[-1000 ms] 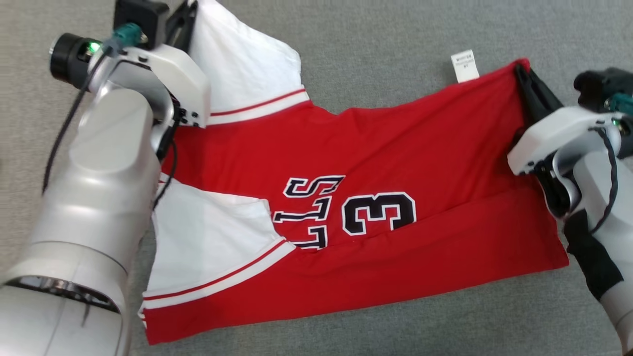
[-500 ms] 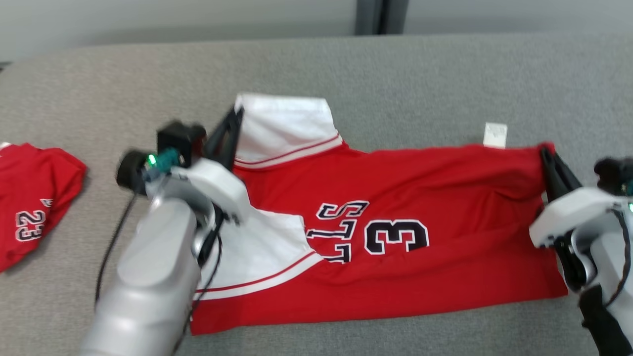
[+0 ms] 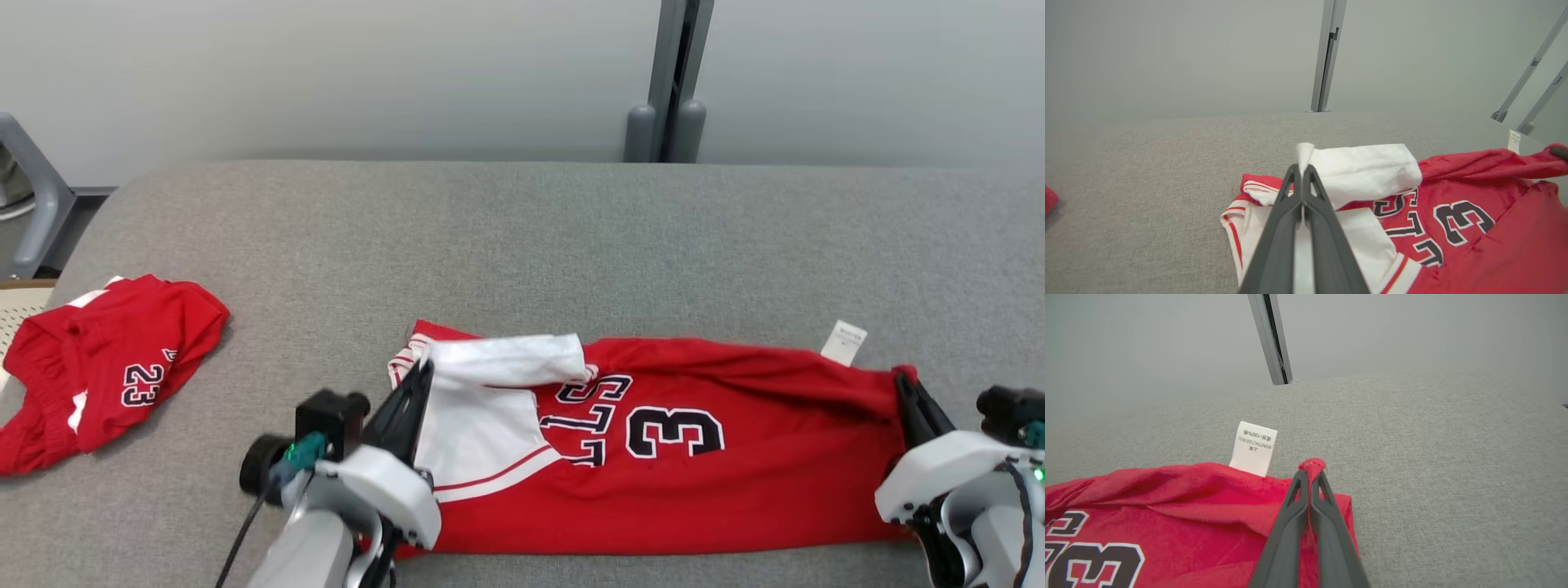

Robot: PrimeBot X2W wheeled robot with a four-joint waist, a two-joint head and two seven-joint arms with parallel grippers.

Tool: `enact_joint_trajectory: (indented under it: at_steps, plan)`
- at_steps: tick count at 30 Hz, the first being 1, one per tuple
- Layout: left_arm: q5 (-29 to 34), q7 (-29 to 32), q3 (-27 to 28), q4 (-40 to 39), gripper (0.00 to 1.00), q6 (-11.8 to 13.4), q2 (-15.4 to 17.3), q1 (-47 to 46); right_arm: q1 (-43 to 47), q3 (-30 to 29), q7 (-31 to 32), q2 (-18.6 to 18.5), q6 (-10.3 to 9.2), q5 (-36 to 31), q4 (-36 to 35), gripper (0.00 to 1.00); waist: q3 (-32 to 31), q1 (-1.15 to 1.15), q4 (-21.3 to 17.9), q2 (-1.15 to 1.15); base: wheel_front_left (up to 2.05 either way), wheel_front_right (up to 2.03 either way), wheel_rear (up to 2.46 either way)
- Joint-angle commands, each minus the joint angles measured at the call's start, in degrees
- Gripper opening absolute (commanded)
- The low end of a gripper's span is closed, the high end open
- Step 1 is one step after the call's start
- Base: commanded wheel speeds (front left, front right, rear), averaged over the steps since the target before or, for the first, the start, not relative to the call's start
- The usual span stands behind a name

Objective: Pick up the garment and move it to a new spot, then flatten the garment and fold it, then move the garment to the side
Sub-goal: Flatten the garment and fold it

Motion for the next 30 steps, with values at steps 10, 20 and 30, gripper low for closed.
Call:
enact_joint_trajectory:
  at_steps: [10, 20, 30]
  plan:
    - [0.9, -0.3, -0.1, -5.0, 0.00, 0.0, 0.1, 10.0, 5.4, -5.4, -0.2, 1.1, -0.01, -3.0, -1.0, 0.00, -2.7, 0.00, 1.4, 0.00, 0.00, 0.00, 0.00]
    - [1.1, -0.3, 1.9, -2.9, 0.00, 1.1, 0.0, 14.8, 9.5, -9.4, -0.2, 2.5, -0.01, -5.0, -2.1, 0.00, -4.1, 0.00, 1.9, 0.00, 0.00, 0.00, 0.00]
    - [1.6, -0.3, 2.7, -2.9, 1.00, 1.9, 0.1, 16.9, 11.0, -11.1, -0.2, 3.6, -0.02, -4.0, 0.5, 1.00, -4.0, 0.00, 2.6, 0.00, 0.00, 0.00, 0.00]
